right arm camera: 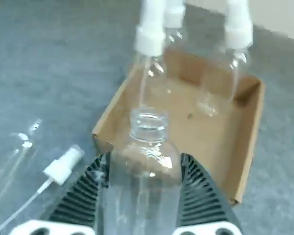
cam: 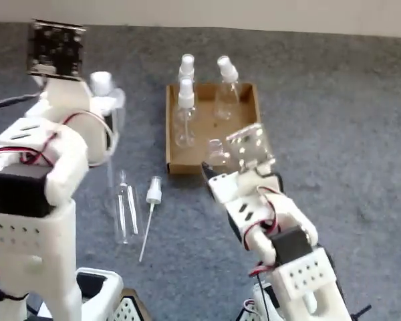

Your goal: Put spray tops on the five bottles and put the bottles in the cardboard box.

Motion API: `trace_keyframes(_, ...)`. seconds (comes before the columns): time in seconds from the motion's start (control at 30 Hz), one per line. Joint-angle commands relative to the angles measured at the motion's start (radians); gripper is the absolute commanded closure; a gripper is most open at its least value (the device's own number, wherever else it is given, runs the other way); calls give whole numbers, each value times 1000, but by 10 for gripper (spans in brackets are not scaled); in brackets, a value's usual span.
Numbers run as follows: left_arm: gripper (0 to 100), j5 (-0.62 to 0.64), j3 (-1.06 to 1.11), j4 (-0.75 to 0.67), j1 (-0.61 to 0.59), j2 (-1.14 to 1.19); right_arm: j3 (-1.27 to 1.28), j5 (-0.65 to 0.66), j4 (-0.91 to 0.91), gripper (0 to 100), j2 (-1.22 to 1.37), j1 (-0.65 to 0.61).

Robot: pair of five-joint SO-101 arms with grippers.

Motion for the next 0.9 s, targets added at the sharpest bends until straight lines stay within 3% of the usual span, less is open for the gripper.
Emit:
trace_keyframes(0.0,941,49,-53,-49,162,-18,36,8,-39,993,-170,-53)
trace_keyframes(0.17,941,87,-47,-222,306,-16,220,-25,-163,994,-387,-91)
trace_keyframes(0.4,941,87,-48,-439,407,-12,410,-25,-177,994,-579,-91)
trace_keyframes(0.87,941,94,-30,-525,437,84,446,-26,-174,994,-641,-87)
